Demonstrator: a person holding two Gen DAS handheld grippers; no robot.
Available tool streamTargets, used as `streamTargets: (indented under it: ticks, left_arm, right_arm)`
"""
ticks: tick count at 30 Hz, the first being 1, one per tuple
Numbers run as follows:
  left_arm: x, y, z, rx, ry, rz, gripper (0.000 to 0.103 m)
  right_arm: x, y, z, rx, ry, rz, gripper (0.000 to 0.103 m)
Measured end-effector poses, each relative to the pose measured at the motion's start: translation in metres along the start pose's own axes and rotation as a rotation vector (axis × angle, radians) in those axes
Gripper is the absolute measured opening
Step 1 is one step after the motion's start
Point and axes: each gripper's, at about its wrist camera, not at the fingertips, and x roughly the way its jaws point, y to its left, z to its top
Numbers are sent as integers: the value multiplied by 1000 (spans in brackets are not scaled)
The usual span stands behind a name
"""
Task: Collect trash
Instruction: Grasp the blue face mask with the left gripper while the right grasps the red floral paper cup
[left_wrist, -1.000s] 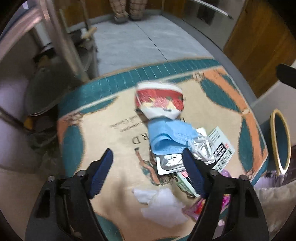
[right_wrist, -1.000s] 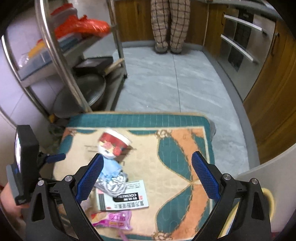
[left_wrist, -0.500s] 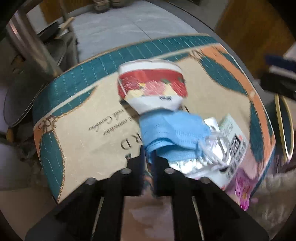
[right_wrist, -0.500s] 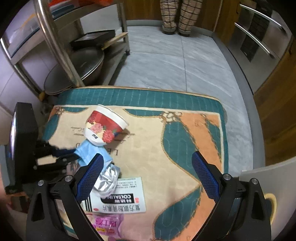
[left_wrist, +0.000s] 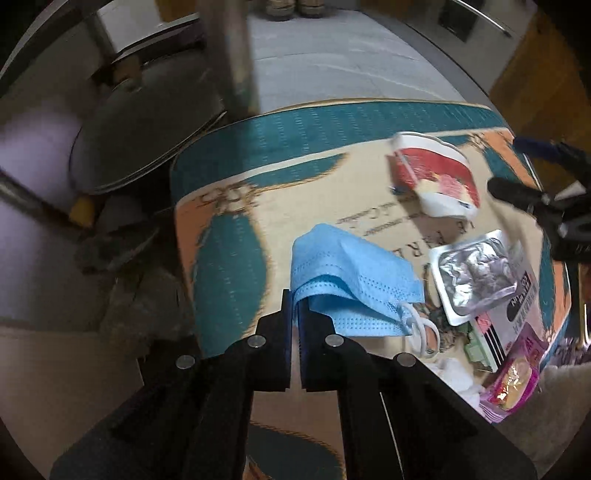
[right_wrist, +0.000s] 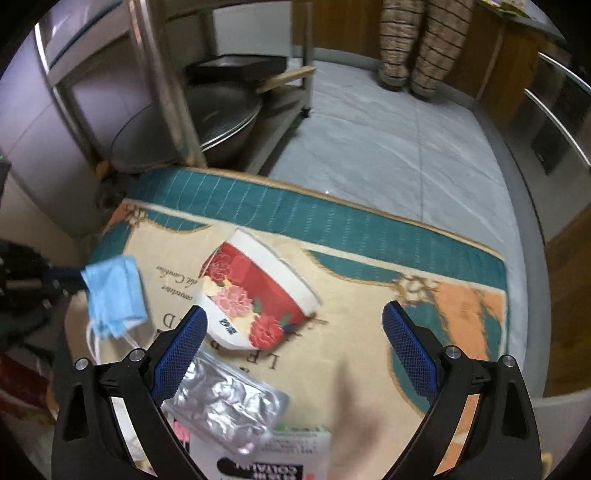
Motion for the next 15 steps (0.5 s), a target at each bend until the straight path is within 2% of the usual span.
streamTargets:
  ticks: [8,12,14,15]
  left_arm:
    - [5,-8,5,28,9,-17,3]
    - [8,-11,7,39,13,-23,3]
    - [11,-10,8,40,15,-24,3]
    - [11,-10,9,41,18,-24,3]
  right_arm:
    - [31,23,0,-112,57,103,95]
    - [41,31,-2,-176,84,57,94]
    - [45,32,-3,-198,89,35,79]
    - [47,32,-4,-204,98,34,61]
